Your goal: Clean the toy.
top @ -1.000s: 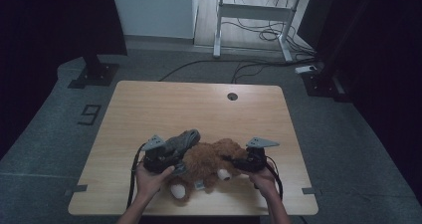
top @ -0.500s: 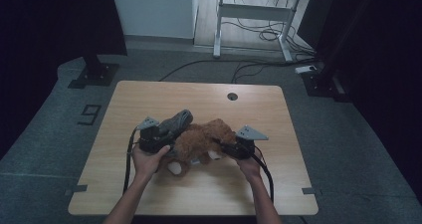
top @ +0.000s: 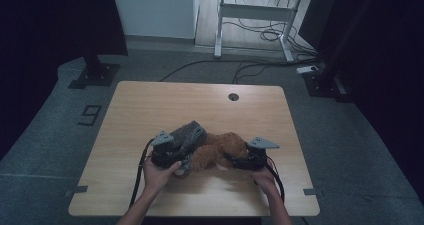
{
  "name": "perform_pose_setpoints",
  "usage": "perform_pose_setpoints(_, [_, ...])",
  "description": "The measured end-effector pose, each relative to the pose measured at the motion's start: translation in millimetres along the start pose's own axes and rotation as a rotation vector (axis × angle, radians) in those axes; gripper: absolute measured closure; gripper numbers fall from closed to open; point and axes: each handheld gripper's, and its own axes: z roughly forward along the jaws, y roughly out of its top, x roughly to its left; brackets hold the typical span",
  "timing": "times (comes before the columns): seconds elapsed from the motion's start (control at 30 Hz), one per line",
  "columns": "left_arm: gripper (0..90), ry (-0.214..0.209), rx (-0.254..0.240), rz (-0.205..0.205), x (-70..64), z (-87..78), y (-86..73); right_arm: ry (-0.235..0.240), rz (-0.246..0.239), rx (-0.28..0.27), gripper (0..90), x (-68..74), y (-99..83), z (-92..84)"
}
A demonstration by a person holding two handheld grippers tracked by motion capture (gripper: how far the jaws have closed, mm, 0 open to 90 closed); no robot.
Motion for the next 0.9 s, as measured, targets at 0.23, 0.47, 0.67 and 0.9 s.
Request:
perform_pose_setpoints(0.23, [74.7,-0.017,-0.008,-0.009,-0.6,-7.9,-14.8,-0.031,0.098,0.084,3.6,0.3,-2.9,1.0])
perform_pose_setpoints(0.47, [74.8,-0.003,0.002,0.007,-7.6,-13.3,-10.6,-0.025,0.092,0.071,17.9,4.5,-8.8,-0.4])
perform_pose_setpoints(0.67, [74.7,-0.018,-0.011,0.051,-26.9,-8.4,30.1,-0.038,0.041,0.043,31.8,9.5,-11.6,-4.2])
perform_pose_setpoints(0.9, [74.6,-0.040,0.055,0.155,-74.6,41.7,67.8,-0.059,0.022,0.022,32.5,12.7,-14.3,-5.1])
